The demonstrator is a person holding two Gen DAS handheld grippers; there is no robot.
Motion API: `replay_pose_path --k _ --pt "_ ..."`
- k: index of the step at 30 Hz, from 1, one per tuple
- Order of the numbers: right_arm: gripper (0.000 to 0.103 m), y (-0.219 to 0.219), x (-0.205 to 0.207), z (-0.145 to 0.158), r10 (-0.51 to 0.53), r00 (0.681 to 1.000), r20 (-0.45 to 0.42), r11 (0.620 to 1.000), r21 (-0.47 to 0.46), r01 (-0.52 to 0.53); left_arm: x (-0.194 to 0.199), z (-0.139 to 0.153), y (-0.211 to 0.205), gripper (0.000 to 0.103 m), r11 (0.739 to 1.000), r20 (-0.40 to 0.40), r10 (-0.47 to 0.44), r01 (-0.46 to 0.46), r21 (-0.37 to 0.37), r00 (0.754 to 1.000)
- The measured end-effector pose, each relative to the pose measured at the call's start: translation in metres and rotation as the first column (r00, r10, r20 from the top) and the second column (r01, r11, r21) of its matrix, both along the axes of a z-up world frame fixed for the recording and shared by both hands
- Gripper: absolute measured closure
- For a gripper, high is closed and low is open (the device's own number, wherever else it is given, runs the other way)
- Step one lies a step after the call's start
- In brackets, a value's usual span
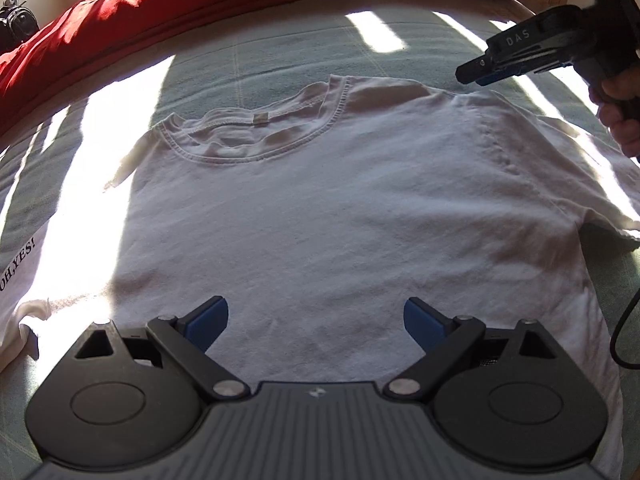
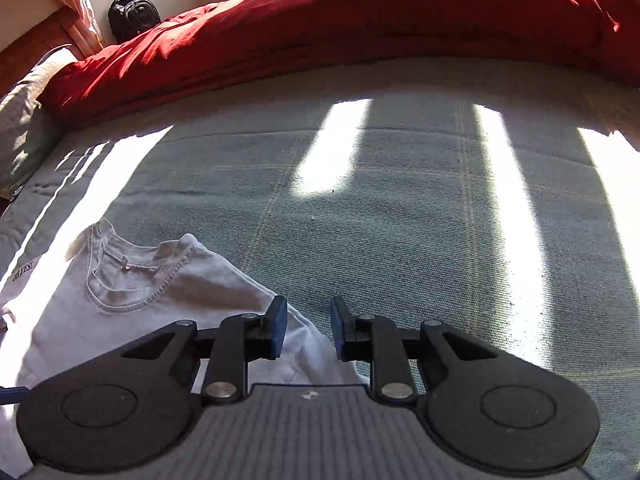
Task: Fold clothes
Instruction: 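Pull the sleeve away from the shirt body with the right gripper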
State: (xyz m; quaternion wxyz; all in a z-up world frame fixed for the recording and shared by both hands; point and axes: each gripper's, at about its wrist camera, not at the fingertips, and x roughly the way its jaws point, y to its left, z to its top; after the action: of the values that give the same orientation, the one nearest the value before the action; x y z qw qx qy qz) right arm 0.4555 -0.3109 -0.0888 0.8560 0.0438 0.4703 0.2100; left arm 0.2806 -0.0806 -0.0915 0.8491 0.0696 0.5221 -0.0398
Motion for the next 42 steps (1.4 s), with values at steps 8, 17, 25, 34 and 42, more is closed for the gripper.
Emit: replay_pose_path --k 8,17,25,34,42 --pt "0.067 0.0 -0.059 -0.014 -0.051 0.998 -0.034 0.998 -0.035 0.049 0.01 -0.017 -0.004 0.009 0.998 -0.039 -0.065 0.065 -0.002 0.997" --pt "0.062 -0.03 0.001 -0.012 -0.173 0.985 -0.026 0.984 0.049 0.174 0.013 -0.02 -0.002 0.007 0.998 -0.051 -0.06 0.06 -0.009 0.997" --pt "0.052 -0.06 -0.08 0.015 -0.097 0.994 -0.046 0.99 0.096 0.101 0.008 -0.004 -0.02 0.007 0.996 -0.01 -0.086 0.087 0.007 0.996" --pt "0.047 -0.05 -0.164 -0.013 0.121 0.991 0.051 0.972 -0.209 -0.108 0.001 0.006 -0.061 0.007 0.982 0.013 -0.188 0.188 0.024 0.982" --pt "0.038 -0.138 -0.19 0.01 -0.165 0.986 -0.001 0.983 -0.077 0.164 0.001 0.02 -0.101 0.007 0.962 0.045 -0.274 0.274 0.021 0.961"
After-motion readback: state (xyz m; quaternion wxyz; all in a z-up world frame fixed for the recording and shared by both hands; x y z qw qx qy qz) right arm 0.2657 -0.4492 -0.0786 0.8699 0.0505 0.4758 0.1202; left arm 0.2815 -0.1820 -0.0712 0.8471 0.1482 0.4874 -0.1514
